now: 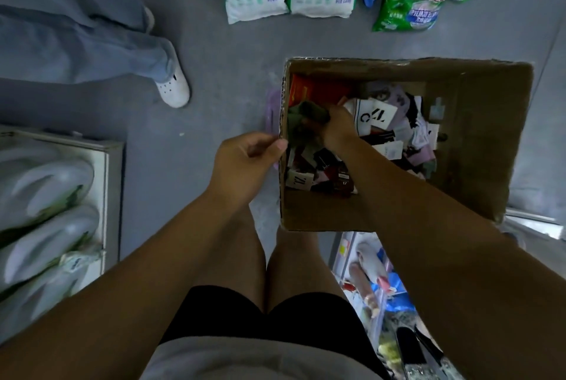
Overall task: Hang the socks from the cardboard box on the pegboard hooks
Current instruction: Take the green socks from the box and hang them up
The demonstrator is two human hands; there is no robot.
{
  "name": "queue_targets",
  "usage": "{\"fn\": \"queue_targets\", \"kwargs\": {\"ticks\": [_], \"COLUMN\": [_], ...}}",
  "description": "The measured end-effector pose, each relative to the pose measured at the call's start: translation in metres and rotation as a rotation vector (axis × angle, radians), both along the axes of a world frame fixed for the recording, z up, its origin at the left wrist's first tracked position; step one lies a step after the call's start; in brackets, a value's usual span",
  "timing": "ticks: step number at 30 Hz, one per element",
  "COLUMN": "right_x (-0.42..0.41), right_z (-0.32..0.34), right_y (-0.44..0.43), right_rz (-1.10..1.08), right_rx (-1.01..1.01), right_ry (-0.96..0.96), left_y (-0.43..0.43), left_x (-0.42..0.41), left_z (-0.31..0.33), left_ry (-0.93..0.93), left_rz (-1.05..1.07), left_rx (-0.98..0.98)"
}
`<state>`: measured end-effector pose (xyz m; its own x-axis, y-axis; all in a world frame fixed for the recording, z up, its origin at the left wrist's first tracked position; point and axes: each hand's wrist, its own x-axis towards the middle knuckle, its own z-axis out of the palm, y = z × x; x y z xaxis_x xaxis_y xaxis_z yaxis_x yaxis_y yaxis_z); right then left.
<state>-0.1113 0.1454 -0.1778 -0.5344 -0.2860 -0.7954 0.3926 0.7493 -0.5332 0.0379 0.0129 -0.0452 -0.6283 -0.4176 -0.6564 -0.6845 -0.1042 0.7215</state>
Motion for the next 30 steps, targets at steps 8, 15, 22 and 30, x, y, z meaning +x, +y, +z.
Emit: {"fn": "queue_targets", "kwargs": {"ticks": [8,15,22,30], "right_x": [0.024,0.066,0.086,-0.001], "right_z": [0.081,0.172,0.204,0.147], "right_y": [0.042,0.084,0.099,0.156], "right_rz": [-0.127,-0.212,0.137,-0.152], "right_rx": [-0.139,-0.275,-0.205,0.076], "right_ry": [0.070,0.024,-0.032,0.236], "left_y": [0.007,0.043,0.054,0.063], "left_x": [-0.004,-0.012,-0.043,-0.052], "left_z": [0.016,0.048,0.028,-0.016], "left_ry": [-0.163,-0.324,-0.418,-0.230], "left_rz": [0.034,0.100,0.076,0.127], "left_rx": [-0.097,0.512,0.726,0.537]}}
